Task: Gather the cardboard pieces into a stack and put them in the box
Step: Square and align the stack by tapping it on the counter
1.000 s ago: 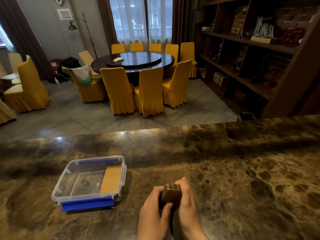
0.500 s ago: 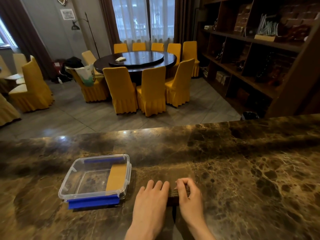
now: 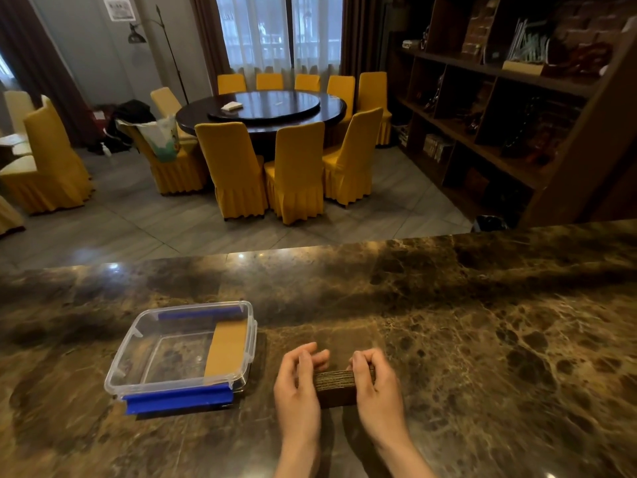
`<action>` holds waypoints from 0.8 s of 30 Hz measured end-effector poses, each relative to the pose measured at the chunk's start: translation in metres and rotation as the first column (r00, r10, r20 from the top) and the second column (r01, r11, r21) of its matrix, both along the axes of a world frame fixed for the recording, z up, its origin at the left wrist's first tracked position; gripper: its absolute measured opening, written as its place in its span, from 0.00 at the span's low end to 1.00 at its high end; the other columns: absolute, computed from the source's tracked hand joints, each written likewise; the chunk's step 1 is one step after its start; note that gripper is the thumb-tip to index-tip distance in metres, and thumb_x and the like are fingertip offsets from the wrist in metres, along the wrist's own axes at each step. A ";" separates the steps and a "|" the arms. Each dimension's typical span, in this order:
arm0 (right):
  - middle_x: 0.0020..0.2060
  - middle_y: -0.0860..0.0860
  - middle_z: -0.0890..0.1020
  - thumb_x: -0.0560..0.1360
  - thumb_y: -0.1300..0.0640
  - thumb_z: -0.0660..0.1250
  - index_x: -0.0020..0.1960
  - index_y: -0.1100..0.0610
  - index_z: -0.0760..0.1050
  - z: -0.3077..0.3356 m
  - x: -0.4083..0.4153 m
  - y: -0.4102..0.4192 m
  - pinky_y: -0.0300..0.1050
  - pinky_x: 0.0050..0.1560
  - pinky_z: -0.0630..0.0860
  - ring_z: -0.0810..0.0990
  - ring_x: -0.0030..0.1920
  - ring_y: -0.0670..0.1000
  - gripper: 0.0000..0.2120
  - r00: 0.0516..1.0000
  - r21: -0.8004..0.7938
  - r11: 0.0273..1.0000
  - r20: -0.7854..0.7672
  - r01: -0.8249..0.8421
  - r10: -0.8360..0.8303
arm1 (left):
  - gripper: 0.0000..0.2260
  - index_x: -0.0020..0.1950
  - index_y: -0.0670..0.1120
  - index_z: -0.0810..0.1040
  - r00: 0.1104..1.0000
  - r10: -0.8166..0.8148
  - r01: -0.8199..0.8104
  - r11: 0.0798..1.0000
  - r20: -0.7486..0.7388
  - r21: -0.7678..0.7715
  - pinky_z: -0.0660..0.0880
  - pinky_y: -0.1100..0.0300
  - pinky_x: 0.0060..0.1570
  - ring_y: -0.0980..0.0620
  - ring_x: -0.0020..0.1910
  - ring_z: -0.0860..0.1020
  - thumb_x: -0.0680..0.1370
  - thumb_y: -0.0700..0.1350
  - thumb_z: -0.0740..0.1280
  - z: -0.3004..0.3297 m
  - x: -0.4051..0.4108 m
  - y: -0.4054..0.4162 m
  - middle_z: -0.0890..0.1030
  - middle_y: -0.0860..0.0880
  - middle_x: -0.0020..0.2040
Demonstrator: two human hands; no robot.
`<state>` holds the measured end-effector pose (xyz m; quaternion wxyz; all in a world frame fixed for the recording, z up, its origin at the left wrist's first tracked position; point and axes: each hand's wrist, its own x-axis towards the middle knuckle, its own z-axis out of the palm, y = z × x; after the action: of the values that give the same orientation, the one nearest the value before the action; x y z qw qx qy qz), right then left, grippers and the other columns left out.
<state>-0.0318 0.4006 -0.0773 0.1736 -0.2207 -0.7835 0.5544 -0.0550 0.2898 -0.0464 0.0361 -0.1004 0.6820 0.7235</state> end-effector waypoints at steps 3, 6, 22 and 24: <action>0.33 0.50 0.78 0.82 0.54 0.61 0.39 0.55 0.72 0.000 0.000 -0.001 0.50 0.40 0.74 0.76 0.35 0.45 0.14 1.000 -0.022 1.000 0.005 0.007 -0.006 | 0.10 0.51 0.51 0.80 0.997 0.053 -0.061 0.989 -0.058 -0.135 0.77 0.50 0.56 0.58 0.39 0.83 0.85 0.42 0.60 -0.004 -0.002 0.006 0.87 0.52 0.37; 0.31 0.50 0.77 0.83 0.55 0.59 0.37 0.56 0.72 0.005 0.000 -0.002 0.37 0.37 0.69 0.76 0.34 0.43 0.16 1.000 -0.045 0.999 -0.015 0.024 -0.025 | 0.10 0.52 0.53 0.78 0.994 0.068 -0.082 0.981 -0.082 -0.174 0.76 0.52 0.54 0.58 0.38 0.81 0.85 0.42 0.59 0.000 -0.007 0.007 0.84 0.54 0.35; 0.30 0.49 0.74 0.83 0.56 0.59 0.38 0.58 0.71 0.011 -0.001 -0.009 0.37 0.37 0.68 0.74 0.35 0.43 0.16 1.000 0.015 1.000 -0.013 0.014 -0.014 | 0.14 0.43 0.50 0.73 0.982 0.189 -0.180 0.952 0.012 -0.247 0.73 0.49 0.45 0.48 0.39 0.78 0.81 0.33 0.55 0.004 -0.005 0.010 0.78 0.49 0.34; 0.30 0.49 0.74 0.83 0.56 0.59 0.38 0.58 0.71 0.016 -0.002 -0.009 0.37 0.37 0.68 0.74 0.35 0.43 0.16 1.000 0.016 1.000 -0.026 0.008 -0.007 | 0.14 0.43 0.49 0.73 0.983 0.185 -0.182 0.948 -0.010 -0.260 0.72 0.50 0.43 0.48 0.38 0.78 0.80 0.32 0.55 0.006 -0.006 0.010 0.78 0.49 0.34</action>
<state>-0.0337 0.3919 -0.0617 0.1877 -0.2149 -0.7849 0.5500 -0.0610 0.3003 -0.0402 -0.0399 -0.1724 0.7583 0.6274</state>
